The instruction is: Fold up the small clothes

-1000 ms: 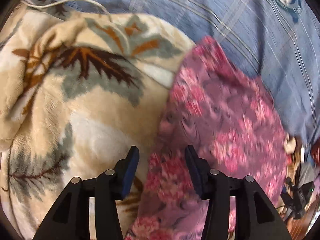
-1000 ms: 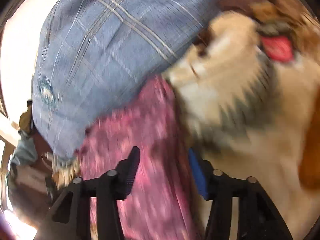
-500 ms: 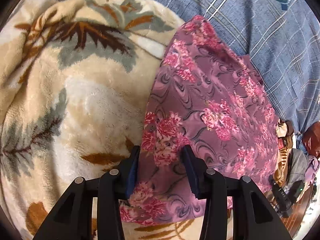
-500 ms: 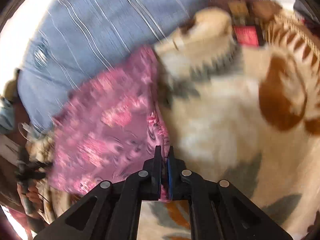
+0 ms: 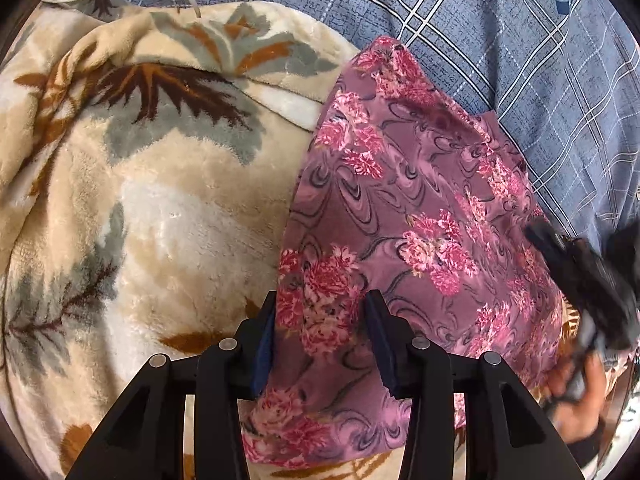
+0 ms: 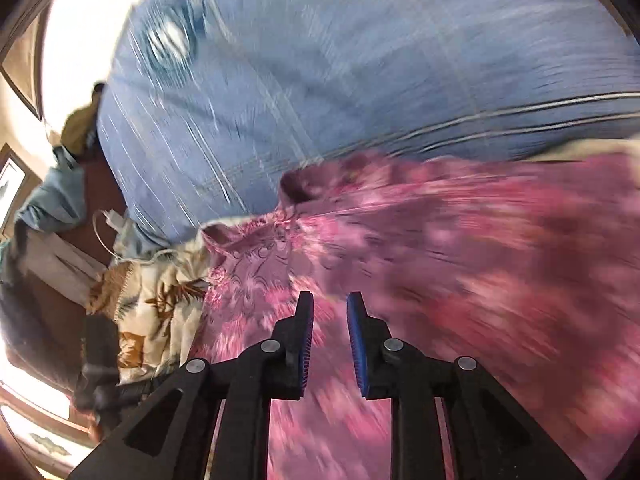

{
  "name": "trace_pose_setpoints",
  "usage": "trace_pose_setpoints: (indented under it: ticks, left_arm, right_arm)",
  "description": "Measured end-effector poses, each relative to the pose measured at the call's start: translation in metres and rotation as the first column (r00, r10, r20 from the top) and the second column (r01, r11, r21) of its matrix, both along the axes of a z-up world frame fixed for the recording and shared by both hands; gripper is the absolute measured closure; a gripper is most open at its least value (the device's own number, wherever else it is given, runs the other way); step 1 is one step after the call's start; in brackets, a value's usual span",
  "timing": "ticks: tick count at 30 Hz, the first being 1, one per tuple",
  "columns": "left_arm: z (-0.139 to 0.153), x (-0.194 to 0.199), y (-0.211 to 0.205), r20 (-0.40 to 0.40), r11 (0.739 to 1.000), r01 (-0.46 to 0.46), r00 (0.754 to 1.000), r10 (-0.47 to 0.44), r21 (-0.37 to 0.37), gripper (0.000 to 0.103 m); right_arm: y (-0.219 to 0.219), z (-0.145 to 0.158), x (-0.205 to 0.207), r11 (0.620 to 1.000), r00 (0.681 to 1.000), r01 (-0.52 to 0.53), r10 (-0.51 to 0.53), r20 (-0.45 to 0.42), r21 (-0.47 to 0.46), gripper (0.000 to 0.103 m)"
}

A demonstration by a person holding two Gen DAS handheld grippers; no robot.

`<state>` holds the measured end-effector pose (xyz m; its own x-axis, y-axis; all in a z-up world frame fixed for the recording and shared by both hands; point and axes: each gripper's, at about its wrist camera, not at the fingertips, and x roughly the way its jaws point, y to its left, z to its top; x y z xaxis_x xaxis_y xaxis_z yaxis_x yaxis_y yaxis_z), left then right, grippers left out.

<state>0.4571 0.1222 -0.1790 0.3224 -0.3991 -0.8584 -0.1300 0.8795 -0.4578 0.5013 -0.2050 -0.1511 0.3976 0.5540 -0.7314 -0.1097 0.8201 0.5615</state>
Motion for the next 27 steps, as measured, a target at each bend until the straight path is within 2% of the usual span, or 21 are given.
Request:
trace_pose_setpoints:
  ticks: [2,4,5,7,11,13,15,16,17,19,22,25,27]
  left_arm:
    - [-0.003,0.003,0.002,-0.005,1.0,-0.004,1.0,0.004,-0.015,0.06]
    - [-0.006,0.006,0.006,-0.013,0.999,-0.006,1.0,0.005,-0.037,0.06]
    - [-0.006,0.007,0.007,-0.015,0.999,-0.007,1.0,0.007,-0.046,0.06]
    - [-0.003,0.007,0.016,-0.015,0.998,-0.026,1.0,0.025,-0.058,0.06]
    - [0.004,0.0,0.044,0.006,0.991,-0.127,0.992,0.127,-0.05,0.06]
    - [0.003,-0.004,0.055,-0.008,0.985,-0.155,0.988,0.154,-0.074,0.06]
    - [0.003,-0.006,0.062,-0.017,0.982,-0.17,0.986,0.169,-0.082,0.06]
    - [0.003,-0.006,0.064,-0.018,0.981,-0.174,0.985,0.173,-0.088,0.06]
    - [0.003,-0.007,0.065,-0.019,0.98,-0.176,0.984,0.175,-0.093,0.06]
    - [0.002,-0.007,0.067,-0.026,0.98,-0.174,0.985,0.172,-0.097,0.06]
    - [0.001,-0.008,0.068,-0.039,0.983,-0.164,0.986,0.161,-0.084,0.06]
    - [0.0,-0.008,0.067,-0.039,0.985,-0.149,0.988,0.146,-0.088,0.06]
    - [0.0,-0.007,0.069,-0.04,0.983,-0.15,0.988,0.146,-0.102,0.06]
  right_arm:
    - [0.013,-0.016,0.022,1.0,1.0,0.024,-0.024,0.011,0.005,0.081]
    - [0.017,-0.037,0.042,0.994,0.996,0.081,-0.083,-0.035,-0.074,0.079]
    - [0.017,-0.045,0.046,0.993,0.993,0.091,-0.096,-0.062,-0.073,0.081]
    - [0.019,-0.041,0.044,0.992,0.994,0.103,-0.106,-0.04,-0.066,0.079]
    - [0.039,-0.017,0.032,0.998,0.999,0.028,-0.026,0.026,-0.055,0.069]
    - [0.049,-0.009,0.02,1.0,1.0,-0.011,0.011,0.005,-0.011,0.067]
    - [0.066,0.0,-0.007,0.994,0.996,-0.091,0.091,0.013,0.053,0.065]
    - [0.076,0.003,-0.021,0.989,0.99,-0.137,0.136,0.023,0.048,0.059]
    - [0.09,0.006,-0.042,0.979,0.979,-0.204,0.203,0.032,0.025,0.054]
    - [0.114,0.009,-0.076,0.951,0.949,-0.308,0.309,0.056,-0.018,0.053]
    - [0.156,0.007,-0.122,0.887,0.887,-0.443,0.454,0.081,-0.129,0.05]
    - [0.194,0.004,-0.163,0.782,0.791,-0.546,0.6,0.124,-0.301,0.046]
    - [0.216,-0.005,-0.177,0.73,0.746,-0.572,0.652,0.132,-0.373,0.043]
